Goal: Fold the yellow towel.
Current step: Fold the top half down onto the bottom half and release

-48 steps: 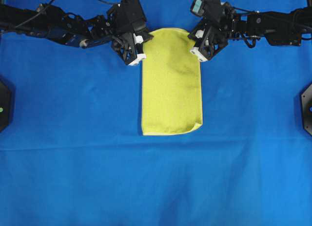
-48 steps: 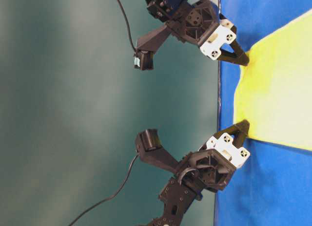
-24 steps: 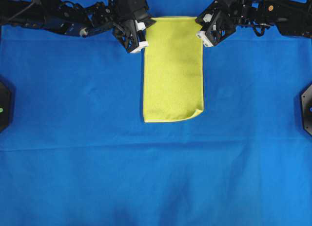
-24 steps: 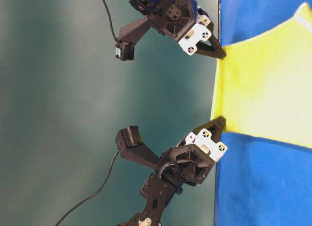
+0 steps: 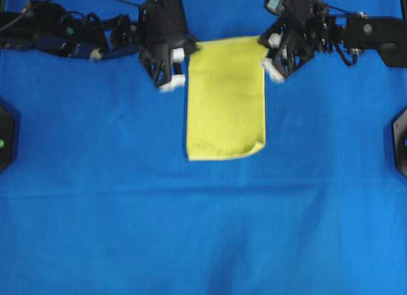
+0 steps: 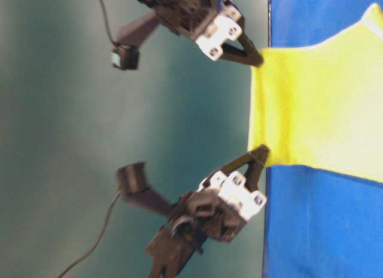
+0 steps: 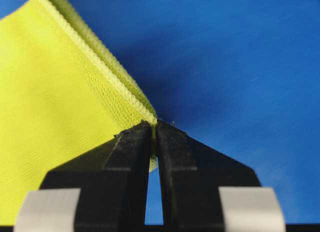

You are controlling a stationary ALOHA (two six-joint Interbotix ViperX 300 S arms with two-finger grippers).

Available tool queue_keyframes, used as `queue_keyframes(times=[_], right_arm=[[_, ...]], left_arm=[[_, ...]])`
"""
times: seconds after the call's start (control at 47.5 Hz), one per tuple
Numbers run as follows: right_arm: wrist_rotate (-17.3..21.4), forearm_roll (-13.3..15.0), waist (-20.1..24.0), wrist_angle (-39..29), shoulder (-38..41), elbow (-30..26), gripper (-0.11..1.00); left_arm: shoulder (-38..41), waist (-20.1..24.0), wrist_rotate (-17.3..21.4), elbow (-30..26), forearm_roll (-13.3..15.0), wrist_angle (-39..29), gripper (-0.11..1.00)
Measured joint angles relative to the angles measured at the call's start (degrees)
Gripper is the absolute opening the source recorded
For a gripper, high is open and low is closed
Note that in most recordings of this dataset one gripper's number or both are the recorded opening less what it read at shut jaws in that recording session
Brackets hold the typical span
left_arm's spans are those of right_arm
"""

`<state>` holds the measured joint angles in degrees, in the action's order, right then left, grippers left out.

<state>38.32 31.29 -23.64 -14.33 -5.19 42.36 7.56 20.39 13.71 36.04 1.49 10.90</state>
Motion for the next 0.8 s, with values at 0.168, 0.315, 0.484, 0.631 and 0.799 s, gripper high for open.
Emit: queue_keyframes(times=[0.168, 0.315, 0.484, 0.631, 0.799], right_arm=[[4.13, 0.0, 8.53, -4.66, -4.48, 1.67, 0.05], [8.17, 0.0, 14.24, -6.15, -5.1, 2.72, 0.05], [11.25, 0.0, 18.72, -6.86, -4.57, 3.43, 0.05], [13.71, 0.0, 20.3, -6.68, -1.67, 4.31, 0.05], [15.82, 0.0, 22.15, -4.92, 0.97, 4.75, 0.05]], left_arm=[[-5.01, -5.98, -1.23, 3.87, 0.0, -0.88, 0.04], [-5.89, -10.46, -2.99, 6.42, 0.0, -1.23, 0.04], [-5.19, -14.59, -3.69, 8.17, 0.0, -0.79, 0.04], [-1.85, -16.87, -5.27, 8.26, 0.0, 1.14, 0.04], [1.49, -19.69, -5.27, 8.09, 0.0, 3.87, 0.04]])
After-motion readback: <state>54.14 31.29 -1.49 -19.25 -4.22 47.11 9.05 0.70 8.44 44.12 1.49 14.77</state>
